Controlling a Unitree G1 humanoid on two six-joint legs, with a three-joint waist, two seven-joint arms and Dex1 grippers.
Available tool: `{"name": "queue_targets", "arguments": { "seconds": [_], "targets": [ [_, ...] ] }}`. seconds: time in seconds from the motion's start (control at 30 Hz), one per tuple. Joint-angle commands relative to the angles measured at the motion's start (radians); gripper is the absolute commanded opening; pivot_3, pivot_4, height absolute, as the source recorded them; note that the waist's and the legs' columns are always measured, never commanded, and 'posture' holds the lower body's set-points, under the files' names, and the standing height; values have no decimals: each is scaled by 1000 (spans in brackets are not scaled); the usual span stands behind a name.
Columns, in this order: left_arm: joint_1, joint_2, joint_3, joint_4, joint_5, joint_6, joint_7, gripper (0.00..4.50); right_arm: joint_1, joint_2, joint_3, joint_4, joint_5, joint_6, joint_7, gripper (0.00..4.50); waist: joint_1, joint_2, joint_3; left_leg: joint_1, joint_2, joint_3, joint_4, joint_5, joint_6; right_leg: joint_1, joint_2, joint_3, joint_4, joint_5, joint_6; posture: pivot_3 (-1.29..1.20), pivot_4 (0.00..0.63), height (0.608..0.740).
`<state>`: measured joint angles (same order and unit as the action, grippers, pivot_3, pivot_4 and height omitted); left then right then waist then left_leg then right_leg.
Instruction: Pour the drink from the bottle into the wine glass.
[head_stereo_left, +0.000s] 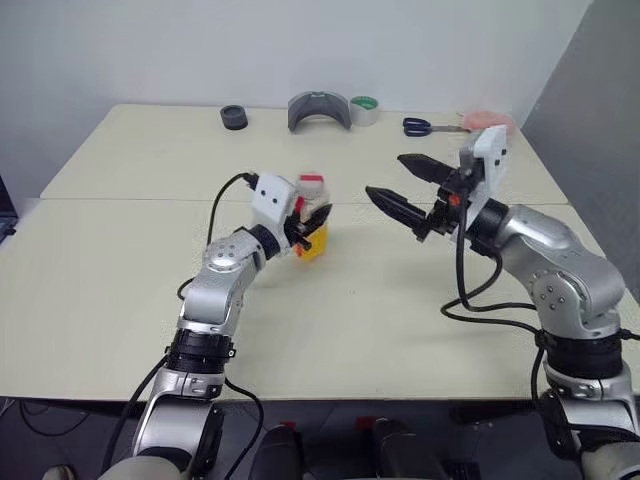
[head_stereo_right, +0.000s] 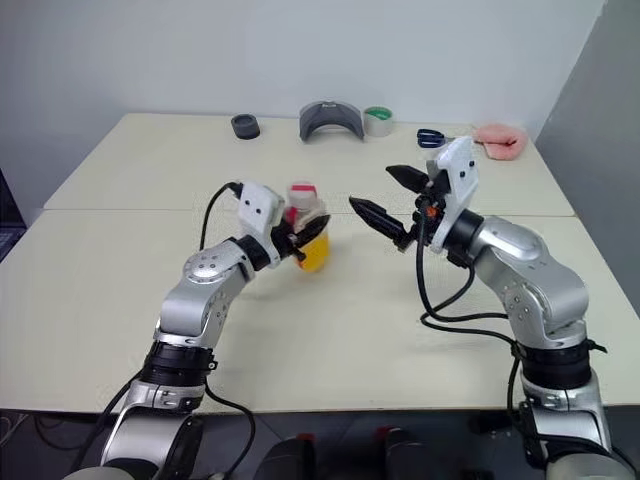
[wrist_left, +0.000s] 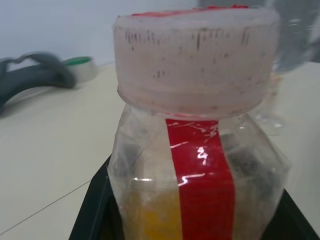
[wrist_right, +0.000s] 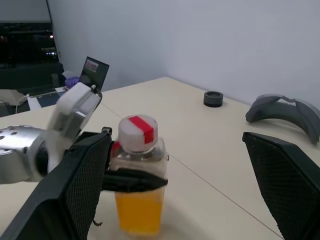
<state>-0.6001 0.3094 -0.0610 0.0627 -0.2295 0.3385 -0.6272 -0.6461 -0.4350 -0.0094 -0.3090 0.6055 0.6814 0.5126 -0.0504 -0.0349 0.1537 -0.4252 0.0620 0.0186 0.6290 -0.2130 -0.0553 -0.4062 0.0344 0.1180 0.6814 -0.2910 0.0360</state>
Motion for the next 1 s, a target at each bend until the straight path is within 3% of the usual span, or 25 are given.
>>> {"name": "queue_targets", "arguments": {
  "seconds": [0.03,0.27,0.77,0.87,1.0],
  "targets": [
    [-39,-7,-14,-72,-49,11,-61,1743,-25,12,-1,-14,-19,-12,-14,4500,0,0,0,0,0,0,0,0,0,0,0,0,0,0,0,0,150,740],
    [-60,-11,-47,-120,-98,55,-141,1743,-18,37,-4,-50,16,29,-8,4500,0,1,0,-1,0,-2,0,0,0,0,0,-1,0,0,0,0,150,740],
    [-75,-19,-49,-109,-90,50,-146,1743,-27,70,3,-77,54,66,-11,4500,0,1,1,-2,0,-4,1,0,0,0,0,-3,0,0,0,0,150,740],
    [-73,-19,-49,-114,-92,54,-146,1743,-33,76,8,-72,50,62,-8,3920,0,1,1,-2,0,-4,1,0,0,0,0,-3,0,0,0,0,150,740],
    [-75,-21,-49,-116,-93,60,-144,1743,-40,80,15,-66,43,57,0,2514,0,1,1,-2,0,-4,1,0,0,0,0,-3,0,0,0,0,150,740]
  ]
}}
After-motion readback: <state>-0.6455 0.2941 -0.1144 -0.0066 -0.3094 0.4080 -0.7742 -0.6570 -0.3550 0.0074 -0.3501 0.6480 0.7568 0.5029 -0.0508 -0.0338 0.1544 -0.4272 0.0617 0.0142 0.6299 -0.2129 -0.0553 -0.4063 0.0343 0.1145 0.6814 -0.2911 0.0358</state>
